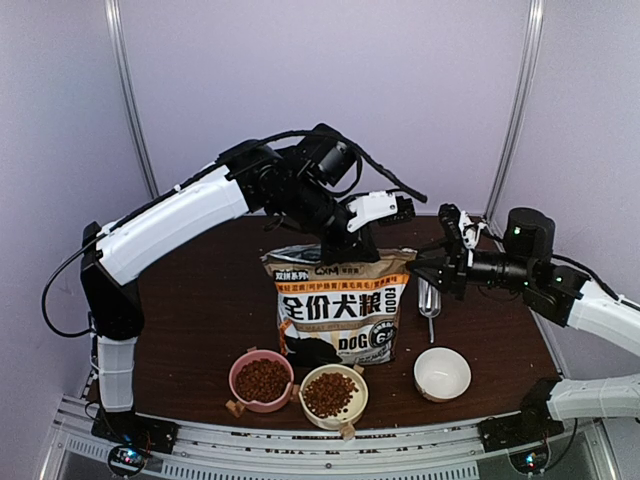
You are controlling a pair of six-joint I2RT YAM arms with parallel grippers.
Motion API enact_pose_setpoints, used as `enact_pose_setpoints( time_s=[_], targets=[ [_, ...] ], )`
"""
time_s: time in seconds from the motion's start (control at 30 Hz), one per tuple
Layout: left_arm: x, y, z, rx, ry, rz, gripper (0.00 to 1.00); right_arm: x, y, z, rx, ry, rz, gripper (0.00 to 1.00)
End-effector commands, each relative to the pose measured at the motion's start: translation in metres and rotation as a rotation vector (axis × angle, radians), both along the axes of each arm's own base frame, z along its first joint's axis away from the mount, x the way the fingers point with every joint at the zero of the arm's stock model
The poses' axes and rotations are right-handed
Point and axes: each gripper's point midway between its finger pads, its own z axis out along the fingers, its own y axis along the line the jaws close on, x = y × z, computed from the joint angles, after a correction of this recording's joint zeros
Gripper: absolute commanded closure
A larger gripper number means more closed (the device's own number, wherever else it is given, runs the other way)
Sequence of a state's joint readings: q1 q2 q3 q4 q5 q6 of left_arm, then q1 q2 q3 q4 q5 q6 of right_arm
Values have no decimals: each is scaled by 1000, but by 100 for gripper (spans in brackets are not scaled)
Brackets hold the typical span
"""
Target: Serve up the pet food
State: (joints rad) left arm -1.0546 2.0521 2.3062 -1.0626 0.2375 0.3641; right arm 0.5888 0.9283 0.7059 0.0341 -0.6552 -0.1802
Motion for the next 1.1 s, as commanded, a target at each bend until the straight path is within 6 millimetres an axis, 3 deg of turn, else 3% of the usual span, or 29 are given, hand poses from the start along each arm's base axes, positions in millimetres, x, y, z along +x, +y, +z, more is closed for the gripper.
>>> enact_pose_setpoints(
  time_s=[0.0,0.4,0.5,0.7,0.87,1.07],
  targets=[
    [-21,6,73,-175,-27,-59,100,0,10,29,43,-67,53,71],
    [-16,5,73,-173,-50,-49,100,-6,20,24,30,-29,131,100],
    [-11,5,72,-171,-69,-27,100,-7,19,23,27,-26,135,100],
    [7,11,58,-101,-138,38,72,-7,15,27,33,-43,113,100],
    [17,23,47,-22,-188,78,71,-8,13,28,38,-46,104,100],
    [8,25,40,-5,-144,51,57,-7,14,26,46,-37,101,100]
  ],
)
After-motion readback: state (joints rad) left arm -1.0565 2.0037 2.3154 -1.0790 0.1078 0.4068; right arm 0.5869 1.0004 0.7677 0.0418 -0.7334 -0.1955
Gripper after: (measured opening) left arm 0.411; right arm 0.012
